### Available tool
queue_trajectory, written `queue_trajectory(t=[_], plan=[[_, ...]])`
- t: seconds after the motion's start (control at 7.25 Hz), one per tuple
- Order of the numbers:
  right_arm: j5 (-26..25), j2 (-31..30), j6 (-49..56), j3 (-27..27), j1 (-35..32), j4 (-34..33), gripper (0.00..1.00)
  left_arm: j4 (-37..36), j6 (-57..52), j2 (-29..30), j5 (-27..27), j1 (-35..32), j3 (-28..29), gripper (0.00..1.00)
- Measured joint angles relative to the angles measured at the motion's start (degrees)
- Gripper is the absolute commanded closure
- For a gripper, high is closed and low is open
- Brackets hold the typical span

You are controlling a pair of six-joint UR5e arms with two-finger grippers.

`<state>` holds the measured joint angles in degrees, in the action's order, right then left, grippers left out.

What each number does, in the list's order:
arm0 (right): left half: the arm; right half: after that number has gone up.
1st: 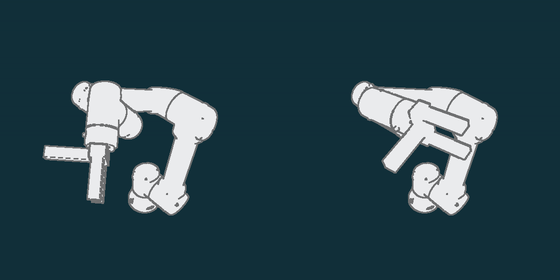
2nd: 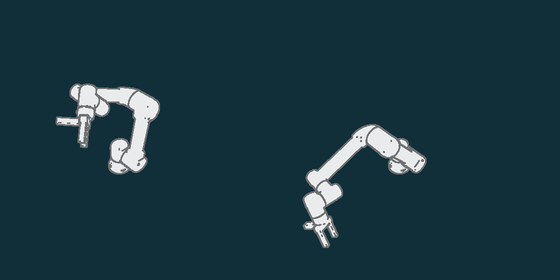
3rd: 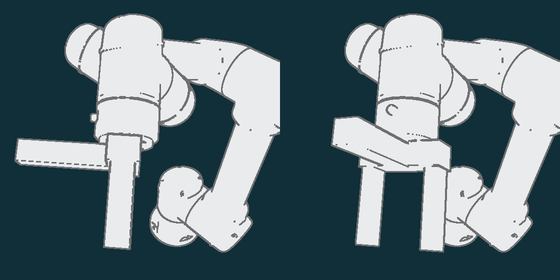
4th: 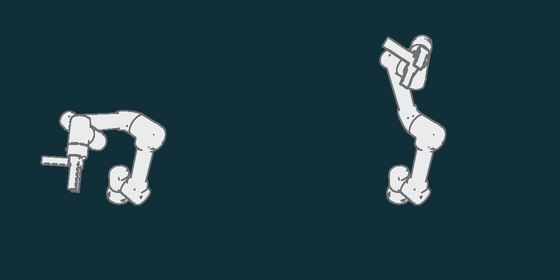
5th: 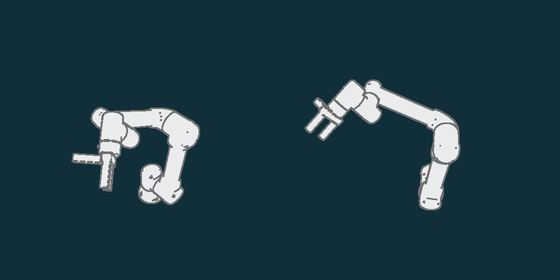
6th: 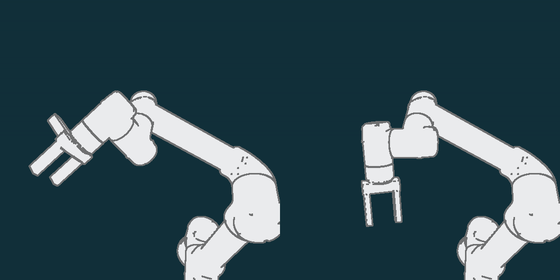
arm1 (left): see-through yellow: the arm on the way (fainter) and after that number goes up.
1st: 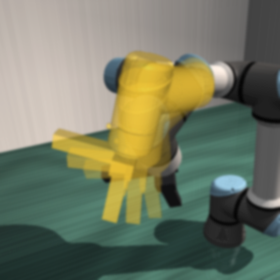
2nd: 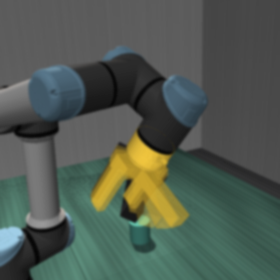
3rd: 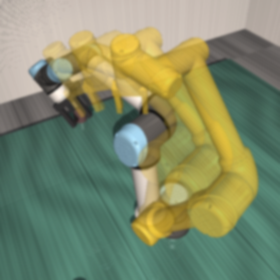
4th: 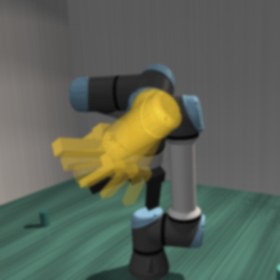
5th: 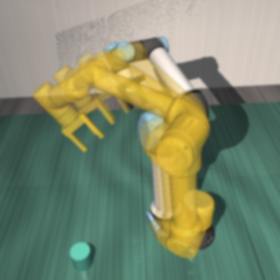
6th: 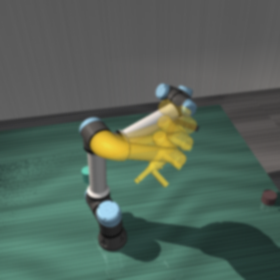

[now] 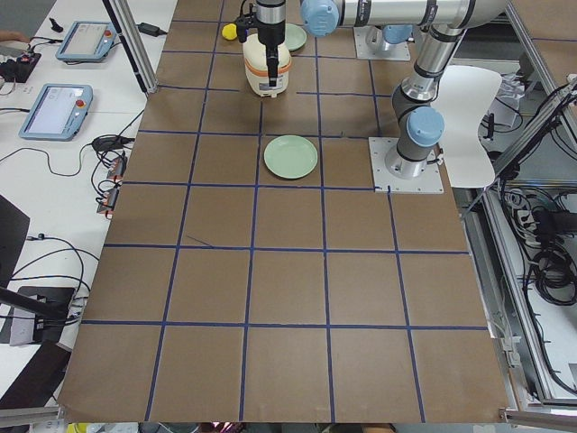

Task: Press rice cooker button
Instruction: 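Move the right gripper down onto the rice cooker's lid button, then press down on the lid release button with the right gripper fingertips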

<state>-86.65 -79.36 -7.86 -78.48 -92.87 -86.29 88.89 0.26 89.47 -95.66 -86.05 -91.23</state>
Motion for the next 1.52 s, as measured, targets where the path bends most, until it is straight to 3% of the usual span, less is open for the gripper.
queue_trajectory(t=[0.14,0.55,1.52], plan=[[3.0,0.4,-0.7,0.0,-0.8,-0.5,0.76,0.0,0.0,0.0,0.0,0.0,0.0,0.0],[9.5,2.8,-1.1,0.0,-1.4,-1.0,0.87,0.0,0.0,0.0,0.0,0.0,0.0,0.0],[10.1,8.7,-1.5,-2.4,-3.7,-5.3,0.88,0.0,0.0,0.0,0.0,0.0,0.0,0.0]])
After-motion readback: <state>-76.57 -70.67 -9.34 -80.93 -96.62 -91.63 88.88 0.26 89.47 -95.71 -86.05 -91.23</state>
